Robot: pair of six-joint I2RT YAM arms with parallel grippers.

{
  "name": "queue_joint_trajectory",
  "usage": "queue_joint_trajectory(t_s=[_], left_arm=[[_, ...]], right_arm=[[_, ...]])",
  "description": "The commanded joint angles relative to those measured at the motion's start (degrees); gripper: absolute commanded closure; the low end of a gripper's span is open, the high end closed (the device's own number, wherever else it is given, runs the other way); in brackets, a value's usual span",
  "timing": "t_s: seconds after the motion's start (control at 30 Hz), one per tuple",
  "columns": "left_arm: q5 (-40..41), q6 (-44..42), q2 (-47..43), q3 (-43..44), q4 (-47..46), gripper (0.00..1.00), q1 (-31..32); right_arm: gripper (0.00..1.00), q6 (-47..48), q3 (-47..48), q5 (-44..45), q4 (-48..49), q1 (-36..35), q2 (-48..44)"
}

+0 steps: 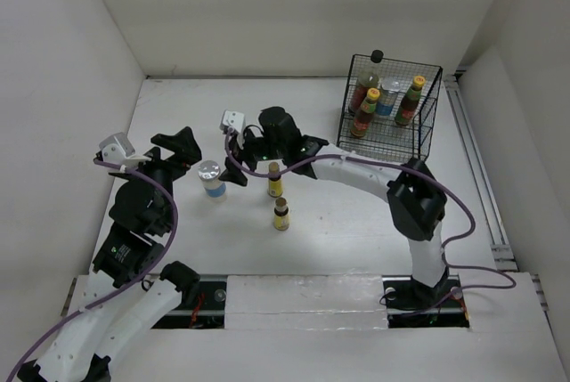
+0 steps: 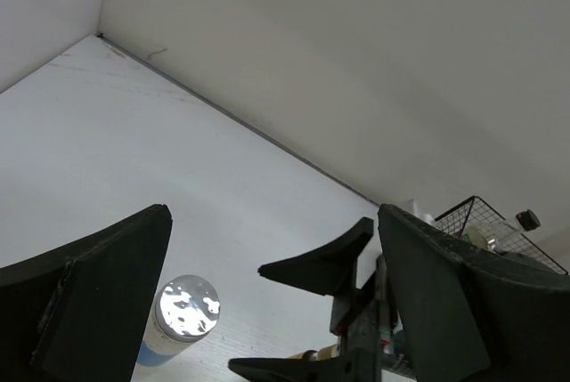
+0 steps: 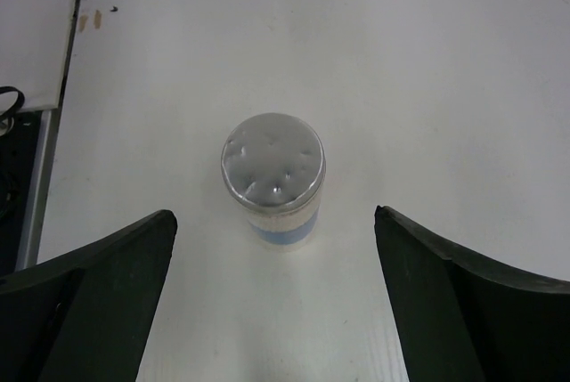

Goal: Organize the condiment bottles

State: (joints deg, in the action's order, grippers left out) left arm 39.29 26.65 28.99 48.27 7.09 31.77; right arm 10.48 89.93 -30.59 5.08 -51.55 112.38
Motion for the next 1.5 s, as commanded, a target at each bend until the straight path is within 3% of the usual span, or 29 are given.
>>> queue_joint_trajectory(t_s=[0.0,0.23,0.33,0.43,0.5,0.53,0.57,0.67,0.77,1.07,1.3,1.47], left_arm=[[-0.35,-0.02,-0.78,0.42,-1.73,0.02,-0.04],[-0.35,-0.55,-0.78,0.42,-1.73,0.02,-0.04],[-0.96,-0.55,-0.78,0.42,-1.73,0.02,-0.04],[-0.97,-0.55,-0.78,0.42,-1.73,0.02,-0.04],[-0.97,-0.55,-0.78,0.42,-1.73,0.02,-0.04],[-0.97,-0.55,-0.78,0.42,-1.73,0.02,-0.04],[-0.97,-0.55,-0.78,0.42,-1.73,0.02,-0.04],[-0.97,-0.55,-0.78,0.42,-1.73,0.02,-0.04],[-0.97,-0.55,-1.3,0.42,-1.73,0.02,-0.04],[-0.97,-0.55,-1.84,0.42,-1.73,0.02,-0.04],[-3.33,-0.55,-1.23,0.42,-1.73,0.02,-0.04],[-4.65,-0.55,0.36,0.42,-2.26,0.02,-0.04]], right_arm=[[0.01,2.43,6.3,0.97,-5.67,-1.71,4.67],[0.0,5.87,16.58,-0.88,-13.6,-4.34,13.03],[0.0,5.87,19.75,-0.88,-12.99,-4.88,16.28],[0.06,2.44,18.62,3.07,-6.22,-4.88,17.0],[0.13,-1.15,16.78,3.6,1.93,-4.88,16.47],[0.27,-2.3,16.16,4.56,3.69,-4.88,16.47],[0.33,-3.79,16.15,4.57,4.93,-4.88,16.47],[0.39,-5.47,14.41,5.71,9.84,-4.88,14.63],[0.52,-7.31,12.39,6.24,14.33,-4.35,12.43],[0.53,-10.83,2.01,6.86,26.8,0.56,-4.34],[0.53,-13.64,-9.85,10.1,28.76,11.81,-21.22],[0.53,-17.24,-21.52,16.25,25.69,24.46,-33.94]])
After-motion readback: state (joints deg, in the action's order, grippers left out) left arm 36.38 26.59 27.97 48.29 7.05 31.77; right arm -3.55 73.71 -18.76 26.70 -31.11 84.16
